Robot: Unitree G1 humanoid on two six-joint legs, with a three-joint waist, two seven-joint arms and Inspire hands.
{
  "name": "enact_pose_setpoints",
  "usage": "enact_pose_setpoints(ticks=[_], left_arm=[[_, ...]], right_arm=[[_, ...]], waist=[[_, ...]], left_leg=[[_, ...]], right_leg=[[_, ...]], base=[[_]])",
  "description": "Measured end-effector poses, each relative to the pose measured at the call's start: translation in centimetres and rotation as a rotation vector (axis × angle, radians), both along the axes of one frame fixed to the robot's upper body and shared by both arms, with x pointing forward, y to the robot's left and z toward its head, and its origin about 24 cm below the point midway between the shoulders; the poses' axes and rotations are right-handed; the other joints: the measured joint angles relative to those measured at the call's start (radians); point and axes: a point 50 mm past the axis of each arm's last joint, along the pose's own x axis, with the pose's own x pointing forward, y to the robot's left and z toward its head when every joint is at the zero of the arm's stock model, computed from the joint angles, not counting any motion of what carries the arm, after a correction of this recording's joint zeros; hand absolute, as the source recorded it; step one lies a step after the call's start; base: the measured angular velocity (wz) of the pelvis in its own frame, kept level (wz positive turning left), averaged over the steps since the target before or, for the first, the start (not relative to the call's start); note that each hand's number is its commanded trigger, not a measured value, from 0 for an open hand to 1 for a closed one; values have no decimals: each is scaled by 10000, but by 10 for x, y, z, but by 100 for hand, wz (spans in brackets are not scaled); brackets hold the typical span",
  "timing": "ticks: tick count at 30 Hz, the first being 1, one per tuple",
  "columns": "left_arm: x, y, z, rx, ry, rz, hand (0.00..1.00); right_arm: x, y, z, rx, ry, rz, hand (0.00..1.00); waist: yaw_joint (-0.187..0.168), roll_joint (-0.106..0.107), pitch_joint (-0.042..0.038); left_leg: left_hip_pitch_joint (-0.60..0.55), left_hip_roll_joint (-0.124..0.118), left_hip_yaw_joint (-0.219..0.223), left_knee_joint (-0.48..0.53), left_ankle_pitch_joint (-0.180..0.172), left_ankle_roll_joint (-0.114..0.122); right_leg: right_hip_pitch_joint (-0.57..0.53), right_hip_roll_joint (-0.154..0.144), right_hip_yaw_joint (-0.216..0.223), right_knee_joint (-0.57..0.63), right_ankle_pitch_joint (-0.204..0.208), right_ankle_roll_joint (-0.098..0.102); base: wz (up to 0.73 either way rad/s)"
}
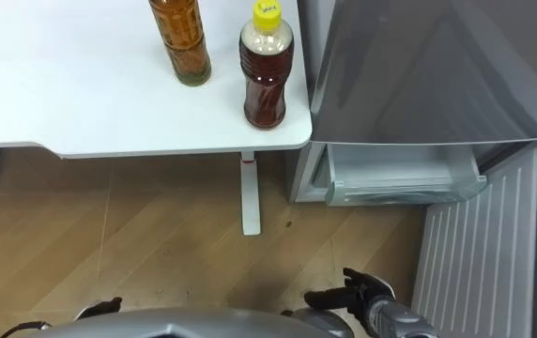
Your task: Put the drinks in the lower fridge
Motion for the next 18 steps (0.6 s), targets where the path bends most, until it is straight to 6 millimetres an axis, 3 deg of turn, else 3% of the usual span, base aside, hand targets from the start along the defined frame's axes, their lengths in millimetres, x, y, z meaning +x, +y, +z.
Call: enact_pose_setpoints(ticks=[11,18], left_arm=[[5,2,2,310,-538,639,0],[12,5,5,647,-1185,730,0]], right_arm=[[-1,-1,0,-60,54,-80,0],[-5,-2,-1,-189,158,-304,0]], waist=[[-26,-37,-9],[-17,-162,31]], left_leg=[[44,-8,-55,0,0,0],[122,-38,-215,-2,0,1]], right_leg=[[29,-3,9,38,-1,1],[160,-8,-32,19,-19,18]], base=[[0],[5]])
